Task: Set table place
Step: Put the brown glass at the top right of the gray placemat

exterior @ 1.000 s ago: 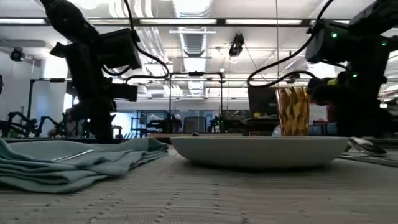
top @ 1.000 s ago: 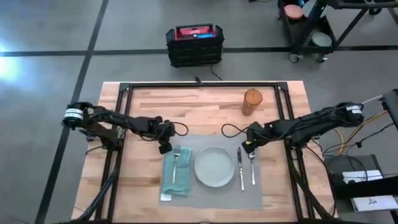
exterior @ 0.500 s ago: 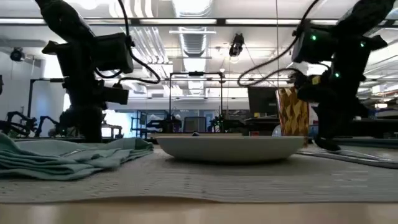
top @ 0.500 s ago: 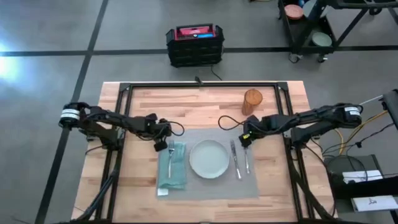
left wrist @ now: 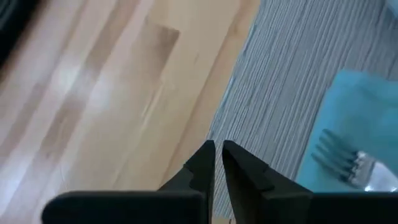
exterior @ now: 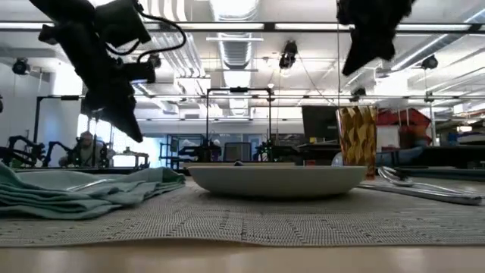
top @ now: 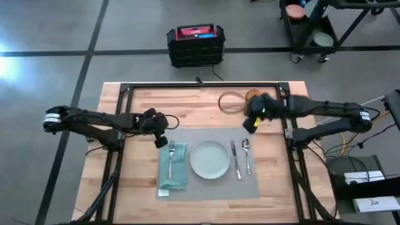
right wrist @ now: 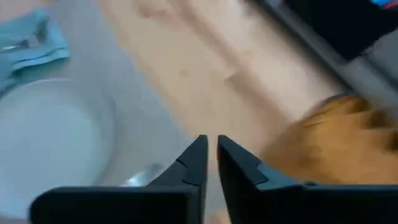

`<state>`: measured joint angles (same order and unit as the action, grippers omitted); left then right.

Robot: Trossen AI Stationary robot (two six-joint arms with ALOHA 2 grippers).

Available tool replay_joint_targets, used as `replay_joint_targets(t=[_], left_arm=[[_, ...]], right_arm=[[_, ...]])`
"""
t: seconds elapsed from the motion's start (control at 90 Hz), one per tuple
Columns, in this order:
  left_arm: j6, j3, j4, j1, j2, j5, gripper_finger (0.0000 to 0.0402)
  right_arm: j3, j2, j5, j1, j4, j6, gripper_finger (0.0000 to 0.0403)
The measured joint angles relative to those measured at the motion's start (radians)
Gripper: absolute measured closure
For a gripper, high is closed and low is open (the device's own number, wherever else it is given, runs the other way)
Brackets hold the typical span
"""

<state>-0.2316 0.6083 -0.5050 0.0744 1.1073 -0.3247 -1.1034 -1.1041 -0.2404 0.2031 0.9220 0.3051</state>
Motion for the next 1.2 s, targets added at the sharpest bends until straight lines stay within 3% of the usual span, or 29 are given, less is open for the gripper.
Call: replay_joint_targets(t=[0.278,0.433,0.522,0.722,0.933,1.2], left_arm=[[-0.042,0.001,0.001,0.0,0.001,0.012,0.0314],[-0.043,0.001,0.001,-0.001,0.006,0.02,0.0289],[-0.043,0.001,0.005,-0.001,0.006,0.021,0.0279],[-0.043,0.002,0.005,-0.001,0.006,0.021,0.0271],[-0.04,0.002,0.008,-0.001,0.006,0.02,0.0283],[-0.036,0.003,0.041,-0.001,0.006,0.02,0.0284]], right_arm=[[-0.179,-0.19,0.065,0.297,0.236,-0.306,0.023],[-0.193,-0.294,0.199,0.395,0.259,-0.368,0.02],[-0.193,-0.339,0.221,0.419,0.256,-0.387,0.0198],[-0.191,-0.424,0.218,0.421,0.254,-0.424,0.024],[-0.191,-0.432,0.187,0.409,0.252,-0.442,0.0386],[-0.21,-0.352,0.225,0.244,0.255,-0.339,0.0399]])
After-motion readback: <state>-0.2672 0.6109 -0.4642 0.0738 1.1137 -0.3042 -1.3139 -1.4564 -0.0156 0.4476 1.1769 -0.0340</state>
